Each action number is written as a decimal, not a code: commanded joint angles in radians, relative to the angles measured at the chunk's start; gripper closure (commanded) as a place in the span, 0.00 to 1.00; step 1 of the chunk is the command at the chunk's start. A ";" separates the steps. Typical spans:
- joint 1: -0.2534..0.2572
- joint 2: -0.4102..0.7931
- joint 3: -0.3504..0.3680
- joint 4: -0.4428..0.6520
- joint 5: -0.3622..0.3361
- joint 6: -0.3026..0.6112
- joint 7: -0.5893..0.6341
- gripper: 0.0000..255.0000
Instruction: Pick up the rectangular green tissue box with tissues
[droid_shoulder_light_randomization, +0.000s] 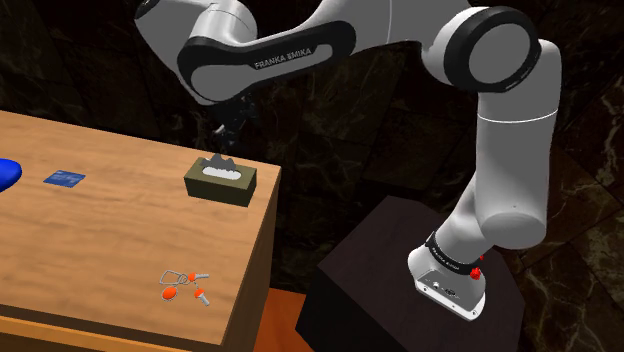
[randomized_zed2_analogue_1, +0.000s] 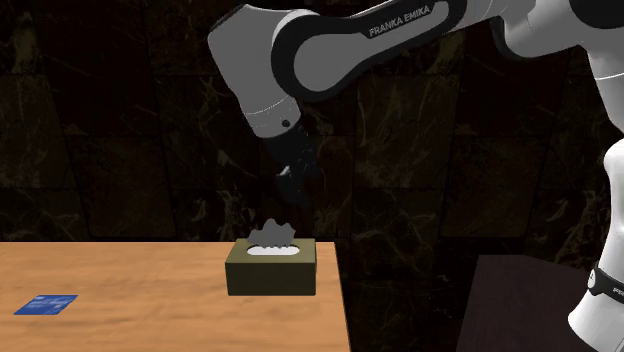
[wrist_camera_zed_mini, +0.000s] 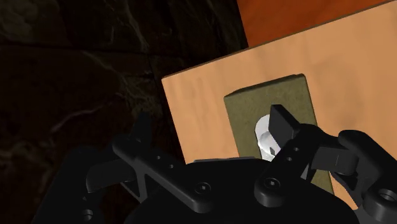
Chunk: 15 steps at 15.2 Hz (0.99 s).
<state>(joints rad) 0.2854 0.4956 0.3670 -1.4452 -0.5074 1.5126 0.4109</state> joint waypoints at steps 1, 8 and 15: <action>0.048 0.103 -0.007 0.114 -0.040 -0.043 -0.002 0.00; 0.125 0.283 -0.031 0.293 -0.097 -0.082 -0.015 0.00; 0.122 0.304 -0.033 0.267 -0.101 -0.040 0.004 1.00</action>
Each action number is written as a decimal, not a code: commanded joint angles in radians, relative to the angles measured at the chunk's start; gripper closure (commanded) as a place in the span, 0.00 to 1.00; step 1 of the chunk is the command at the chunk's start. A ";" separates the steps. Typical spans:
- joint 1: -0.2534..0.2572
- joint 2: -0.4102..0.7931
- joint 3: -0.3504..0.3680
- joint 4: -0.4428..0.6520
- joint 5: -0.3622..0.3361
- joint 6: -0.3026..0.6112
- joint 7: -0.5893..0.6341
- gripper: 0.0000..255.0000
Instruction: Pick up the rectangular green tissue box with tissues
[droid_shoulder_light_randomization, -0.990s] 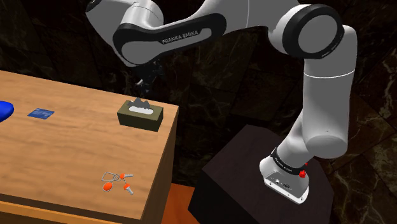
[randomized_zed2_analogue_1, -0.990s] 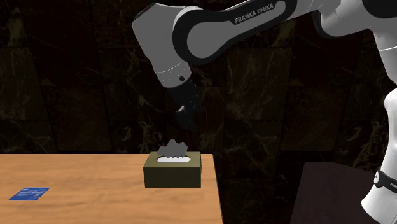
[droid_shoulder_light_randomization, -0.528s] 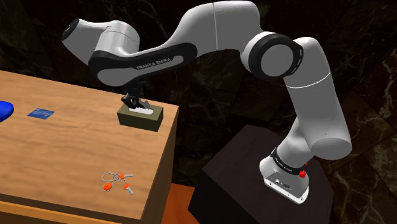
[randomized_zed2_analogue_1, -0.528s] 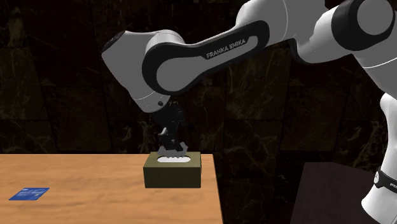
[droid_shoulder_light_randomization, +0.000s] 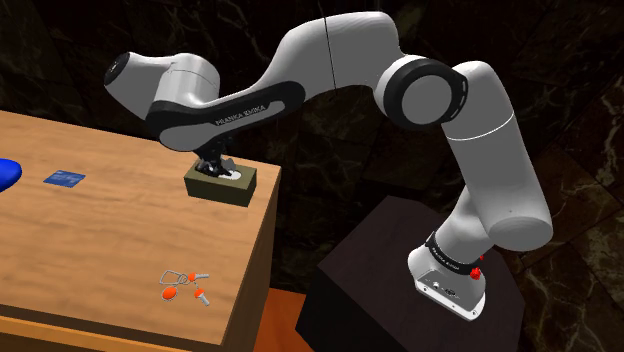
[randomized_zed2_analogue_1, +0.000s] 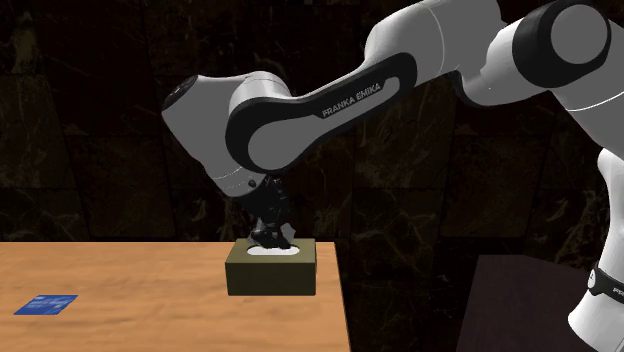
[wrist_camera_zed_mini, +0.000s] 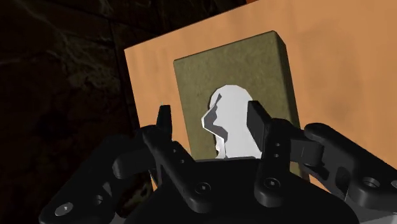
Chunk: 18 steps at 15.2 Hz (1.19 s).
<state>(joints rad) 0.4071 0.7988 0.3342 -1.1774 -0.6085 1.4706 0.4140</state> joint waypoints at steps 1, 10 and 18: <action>0.000 0.001 0.000 -0.001 0.000 0.002 0.001 1.00; 0.000 -0.005 0.001 0.002 0.001 -0.006 -0.003 1.00; 0.009 -0.034 0.003 0.061 0.006 -0.084 -0.039 1.00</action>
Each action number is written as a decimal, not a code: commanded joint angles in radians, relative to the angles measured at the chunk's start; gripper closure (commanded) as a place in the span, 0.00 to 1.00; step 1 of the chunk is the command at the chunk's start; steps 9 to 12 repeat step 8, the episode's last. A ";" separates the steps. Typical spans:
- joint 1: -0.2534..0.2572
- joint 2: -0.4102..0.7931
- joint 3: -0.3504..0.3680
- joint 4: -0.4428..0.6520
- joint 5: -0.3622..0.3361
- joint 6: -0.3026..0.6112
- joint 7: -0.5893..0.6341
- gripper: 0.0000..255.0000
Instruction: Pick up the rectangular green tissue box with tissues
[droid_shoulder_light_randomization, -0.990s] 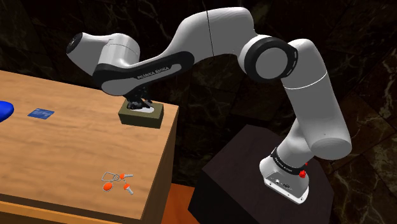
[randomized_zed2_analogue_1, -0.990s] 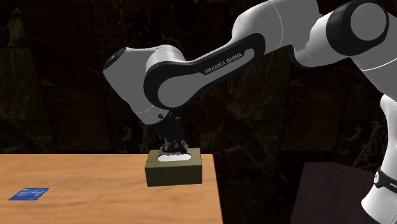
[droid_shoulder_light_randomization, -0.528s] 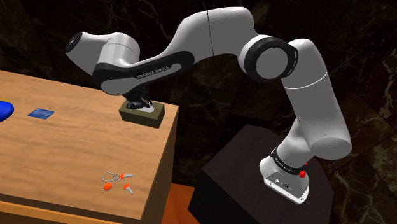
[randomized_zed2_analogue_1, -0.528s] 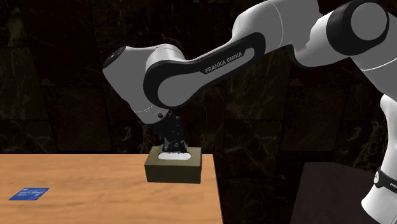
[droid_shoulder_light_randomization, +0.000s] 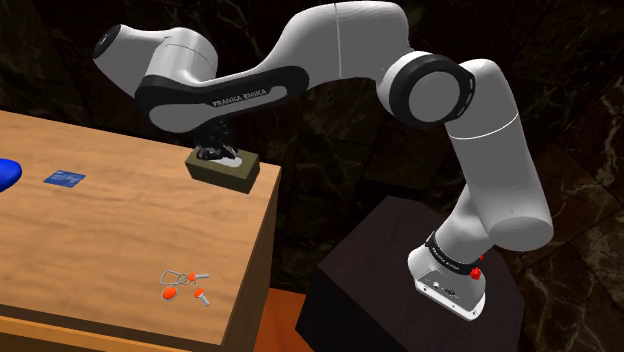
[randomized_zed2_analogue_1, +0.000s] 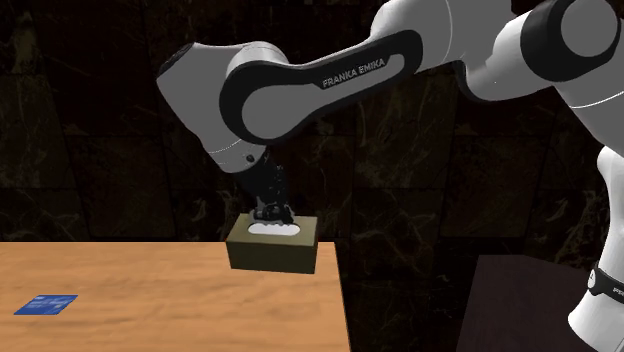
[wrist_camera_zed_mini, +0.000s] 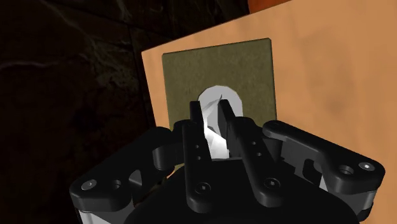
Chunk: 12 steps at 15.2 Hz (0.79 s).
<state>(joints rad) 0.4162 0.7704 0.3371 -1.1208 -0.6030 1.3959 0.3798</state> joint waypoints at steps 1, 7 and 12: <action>0.002 -0.008 0.000 0.014 0.001 -0.019 -0.009 1.00; 0.013 -0.016 -0.001 0.069 0.001 -0.075 -0.035 1.00; 0.013 -0.016 -0.001 0.069 0.001 -0.075 -0.035 1.00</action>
